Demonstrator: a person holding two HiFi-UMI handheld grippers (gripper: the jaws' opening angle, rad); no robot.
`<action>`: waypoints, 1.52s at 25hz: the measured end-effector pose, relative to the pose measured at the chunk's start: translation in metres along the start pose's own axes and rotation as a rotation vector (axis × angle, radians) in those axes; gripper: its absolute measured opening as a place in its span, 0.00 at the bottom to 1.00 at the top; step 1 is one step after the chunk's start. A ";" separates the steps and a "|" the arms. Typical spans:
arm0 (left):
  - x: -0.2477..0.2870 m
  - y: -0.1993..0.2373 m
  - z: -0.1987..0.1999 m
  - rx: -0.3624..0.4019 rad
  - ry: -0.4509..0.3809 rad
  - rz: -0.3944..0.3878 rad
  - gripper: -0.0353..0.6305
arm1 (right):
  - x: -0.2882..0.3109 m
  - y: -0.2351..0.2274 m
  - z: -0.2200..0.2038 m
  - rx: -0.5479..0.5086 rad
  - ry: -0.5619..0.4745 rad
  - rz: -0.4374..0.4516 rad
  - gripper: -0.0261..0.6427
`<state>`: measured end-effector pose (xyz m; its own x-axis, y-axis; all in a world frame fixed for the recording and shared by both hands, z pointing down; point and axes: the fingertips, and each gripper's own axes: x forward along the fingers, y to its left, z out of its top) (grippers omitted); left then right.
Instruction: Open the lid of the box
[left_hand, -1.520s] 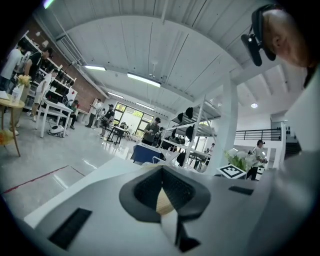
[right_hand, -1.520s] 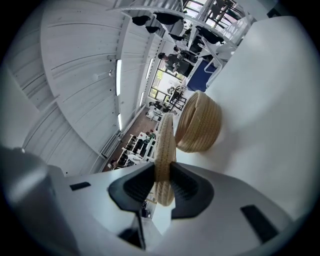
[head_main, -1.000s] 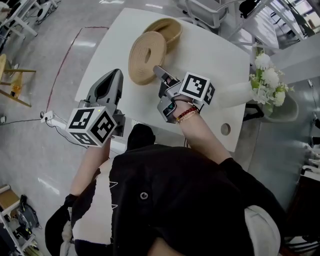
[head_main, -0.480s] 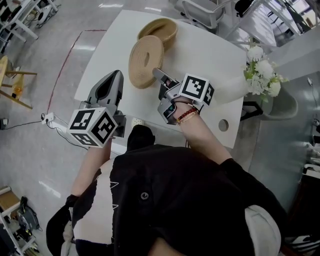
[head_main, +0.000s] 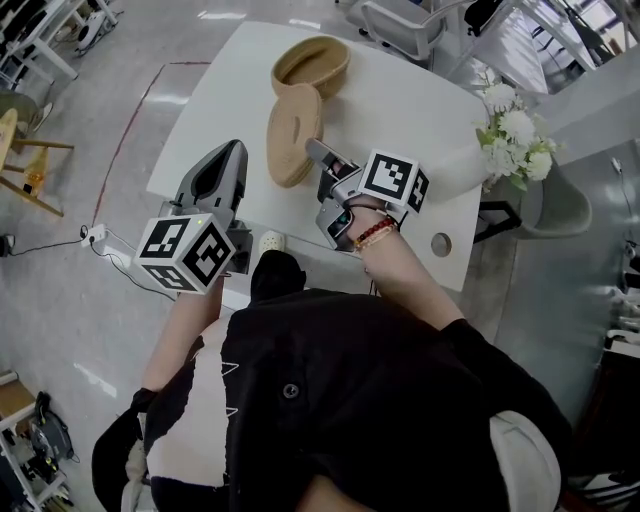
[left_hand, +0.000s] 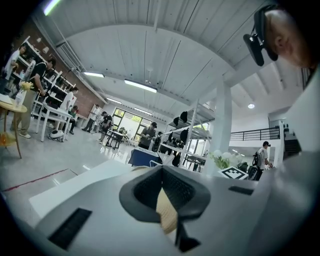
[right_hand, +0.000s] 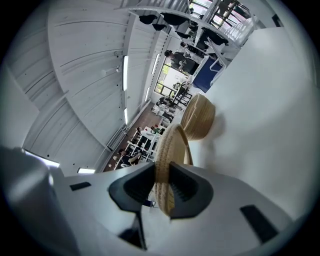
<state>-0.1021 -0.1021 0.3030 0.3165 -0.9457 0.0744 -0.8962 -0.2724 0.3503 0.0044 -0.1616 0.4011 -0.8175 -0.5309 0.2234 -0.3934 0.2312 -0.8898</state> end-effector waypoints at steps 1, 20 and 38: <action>-0.001 -0.001 -0.001 -0.001 -0.001 0.000 0.07 | -0.002 0.001 0.000 -0.001 0.000 0.000 0.18; -0.020 -0.035 -0.016 -0.004 -0.010 0.004 0.07 | -0.041 0.054 -0.012 -0.199 0.034 0.087 0.14; -0.037 -0.019 -0.018 -0.025 -0.012 0.077 0.07 | -0.032 0.060 -0.029 -0.335 0.075 0.068 0.15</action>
<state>-0.0911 -0.0582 0.3105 0.2434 -0.9656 0.0911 -0.9095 -0.1946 0.3674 -0.0053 -0.1072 0.3524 -0.8703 -0.4466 0.2075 -0.4430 0.5257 -0.7263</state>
